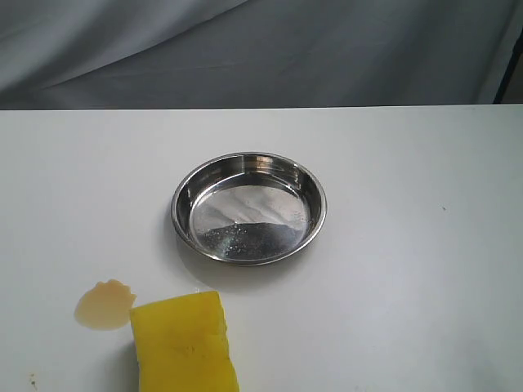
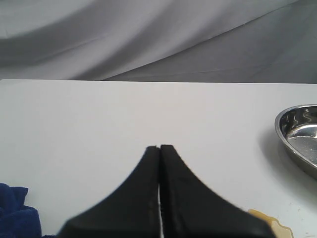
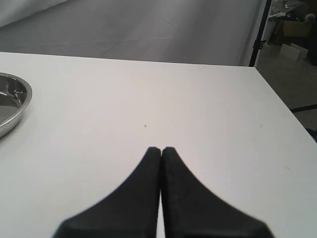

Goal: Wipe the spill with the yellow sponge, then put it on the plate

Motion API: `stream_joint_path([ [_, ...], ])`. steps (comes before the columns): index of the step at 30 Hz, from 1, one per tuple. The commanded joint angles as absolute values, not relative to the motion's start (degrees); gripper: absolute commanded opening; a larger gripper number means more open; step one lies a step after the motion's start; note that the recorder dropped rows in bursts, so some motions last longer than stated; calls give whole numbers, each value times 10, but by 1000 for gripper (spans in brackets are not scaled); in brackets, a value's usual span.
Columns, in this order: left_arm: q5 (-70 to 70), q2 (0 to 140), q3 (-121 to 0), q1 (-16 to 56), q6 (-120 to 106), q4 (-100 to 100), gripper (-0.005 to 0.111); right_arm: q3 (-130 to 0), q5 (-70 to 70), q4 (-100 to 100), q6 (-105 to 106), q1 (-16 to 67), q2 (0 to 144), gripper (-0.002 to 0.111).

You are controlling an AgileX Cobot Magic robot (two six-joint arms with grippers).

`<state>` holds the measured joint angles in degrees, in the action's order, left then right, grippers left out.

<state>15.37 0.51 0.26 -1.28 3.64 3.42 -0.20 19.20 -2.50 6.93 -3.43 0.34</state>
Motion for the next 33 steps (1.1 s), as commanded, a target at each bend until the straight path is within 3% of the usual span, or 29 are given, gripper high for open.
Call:
stream_joint_path([
  [1, 147, 4, 0, -14, 20, 66, 0, 0, 192, -23, 70, -39, 0, 0],
  [8, 45, 4, 0, -14, 16, 95, 0, 0, 192, -23, 70, -39, 0, 0],
  [18, -266, 4, 0, -14, 203, 45, 0, 0, 192, -23, 71, -39, 0, 0],
  [25, -449, 4, 0, -14, 206, 37, 0, 0, 192, -23, 71, -39, 0, 0],
  [33, -362, 57, -105, -14, 128, -70, 0, 0, 192, -23, 70, -39, 0, 0],
])
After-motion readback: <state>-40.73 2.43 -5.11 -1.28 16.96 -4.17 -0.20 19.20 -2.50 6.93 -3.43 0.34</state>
